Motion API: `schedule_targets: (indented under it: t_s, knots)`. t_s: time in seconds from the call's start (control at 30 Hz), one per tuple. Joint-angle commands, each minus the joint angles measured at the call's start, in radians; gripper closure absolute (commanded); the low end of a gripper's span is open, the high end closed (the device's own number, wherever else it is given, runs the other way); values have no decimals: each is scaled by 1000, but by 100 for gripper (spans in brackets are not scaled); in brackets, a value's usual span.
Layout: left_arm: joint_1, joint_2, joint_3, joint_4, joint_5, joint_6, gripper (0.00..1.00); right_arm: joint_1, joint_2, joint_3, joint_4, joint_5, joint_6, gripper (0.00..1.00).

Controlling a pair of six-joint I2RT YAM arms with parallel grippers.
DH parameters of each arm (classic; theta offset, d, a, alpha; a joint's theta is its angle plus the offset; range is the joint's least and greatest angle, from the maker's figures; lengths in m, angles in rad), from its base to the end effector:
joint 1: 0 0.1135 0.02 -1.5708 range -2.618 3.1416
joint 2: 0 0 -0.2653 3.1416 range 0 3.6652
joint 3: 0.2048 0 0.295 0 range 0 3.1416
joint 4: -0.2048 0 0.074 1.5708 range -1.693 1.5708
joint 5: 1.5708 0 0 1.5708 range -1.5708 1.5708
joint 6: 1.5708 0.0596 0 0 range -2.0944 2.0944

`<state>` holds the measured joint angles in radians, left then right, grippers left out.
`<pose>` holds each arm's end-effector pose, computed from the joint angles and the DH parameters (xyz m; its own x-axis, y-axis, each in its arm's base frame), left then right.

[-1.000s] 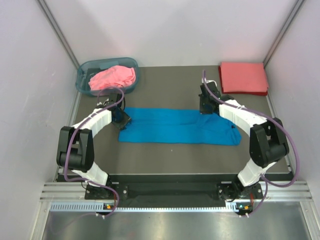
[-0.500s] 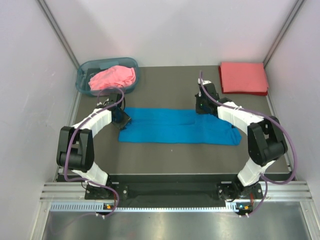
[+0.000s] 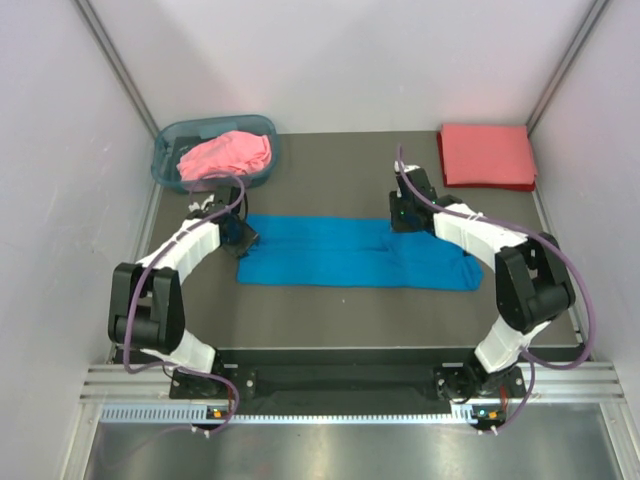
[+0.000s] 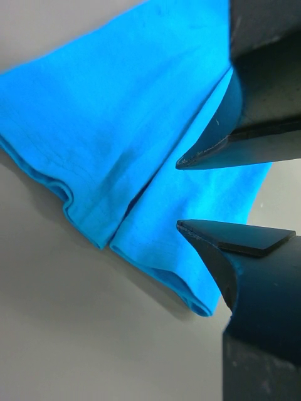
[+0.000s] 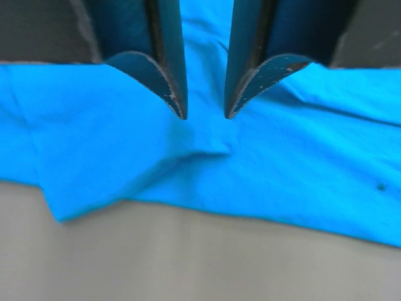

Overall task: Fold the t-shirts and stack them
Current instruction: Fold the tshirt

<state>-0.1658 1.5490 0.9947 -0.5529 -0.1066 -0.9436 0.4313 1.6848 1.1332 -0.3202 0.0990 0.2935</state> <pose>0.3472 -0.0517 0.1585 -0.6126 -0.7138 -0.3395 -0.6455 0.6997 -0.3062 0.3780 0.1675 0.1748 -0.7693 -0.0371 -0.6378 -0.1417 0.9834 0.1137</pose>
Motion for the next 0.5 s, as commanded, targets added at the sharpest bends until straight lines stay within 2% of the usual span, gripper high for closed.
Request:
schedule_targets:
  t_s: [0.0, 0.07, 0.13, 0.2, 0.3, 0.33, 0.47]
  knots:
    - [-1, -89, -4, -25, -41, 0, 57, 14, -89, 79, -130, 97, 30, 68]
    - [-3, -104, -5, -4, -13, 35, 57, 7, -93, 86, -186, 160, 48, 68]
    - [-5, -125, -7, 48, 82, 81, 57, -20, -105, 65, -209, 173, 64, 68]
    - [-6, -154, -22, 102, 207, 144, 57, -60, -108, 30, -204, 125, 62, 68]
    - [-15, -203, -80, 272, 352, 219, 57, -155, -82, 14, -184, 26, 11, 68]
    - [-20, -210, -91, 353, 443, 230, 56, -189, -59, 19, -178, 1, -7, 68]
    - [-31, -152, -81, 444, 557, 244, 55, -247, 4, 62, -139, -135, -79, 68]
